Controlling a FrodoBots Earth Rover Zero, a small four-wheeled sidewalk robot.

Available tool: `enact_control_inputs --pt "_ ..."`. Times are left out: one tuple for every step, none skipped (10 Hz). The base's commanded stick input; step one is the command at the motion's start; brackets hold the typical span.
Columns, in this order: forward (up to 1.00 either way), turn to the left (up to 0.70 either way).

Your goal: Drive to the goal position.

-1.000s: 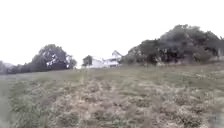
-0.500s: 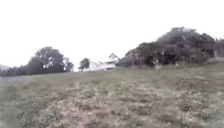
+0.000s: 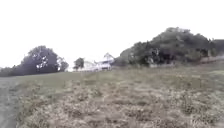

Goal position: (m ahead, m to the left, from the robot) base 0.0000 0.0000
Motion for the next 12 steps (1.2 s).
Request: enact_control_inputs --pt "0.5 -0.03" --pt "0.5 -0.03" --pt "0.5 -0.04" --pt "0.5 -0.03" --pt "0.5 -0.03" --pt "0.5 -0.01" --pt "0.5 0.0" --pt "0.5 0.0" --pt "0.5 0.0" --pt "0.5 0.0" --pt "0.5 0.0" --pt "0.5 0.0"
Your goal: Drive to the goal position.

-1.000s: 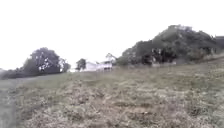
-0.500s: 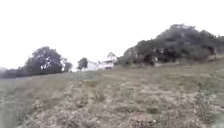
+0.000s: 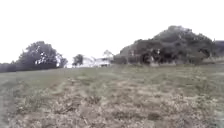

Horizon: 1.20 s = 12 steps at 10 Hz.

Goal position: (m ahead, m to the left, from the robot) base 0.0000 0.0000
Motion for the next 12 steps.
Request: enact_control_inputs --pt "0.5 0.0" --pt "0.5 0.0" --pt "0.5 0.0" --pt "0.5 0.0" --pt "0.5 0.0" --pt "0.5 0.0" --pt "0.5 0.0" --pt "0.5 0.0" --pt "0.5 0.0" --pt "0.5 0.0" --pt "0.5 0.0" --pt "0.5 0.0"
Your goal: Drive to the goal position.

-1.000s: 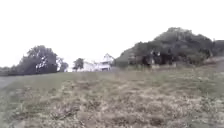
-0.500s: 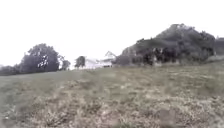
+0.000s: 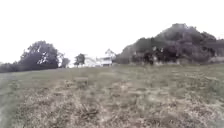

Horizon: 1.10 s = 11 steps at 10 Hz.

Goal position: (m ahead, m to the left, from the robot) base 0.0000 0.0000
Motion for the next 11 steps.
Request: enact_control_inputs --pt "0.5 0.0" --pt "0.5 0.0" --pt "0.5 0.0" --pt "0.5 0.0" --pt "0.5 0.0" --pt "0.5 0.0" --pt "0.5 0.0" --pt "0.5 0.0" --pt "0.5 0.0" --pt "0.5 0.0" --pt "0.5 0.0"
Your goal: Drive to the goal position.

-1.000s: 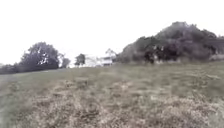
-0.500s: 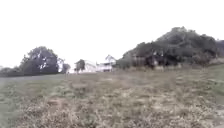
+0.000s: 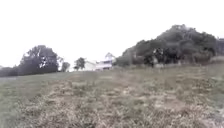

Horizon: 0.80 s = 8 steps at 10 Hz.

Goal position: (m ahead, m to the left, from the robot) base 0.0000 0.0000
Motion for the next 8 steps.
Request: enact_control_inputs --pt "0.5 0.0" --pt "0.5 0.0" --pt "0.5 0.0" --pt "0.5 0.0" --pt "0.5 0.0" --pt "0.5 0.0" --pt "0.5 0.0" --pt "0.5 0.0"
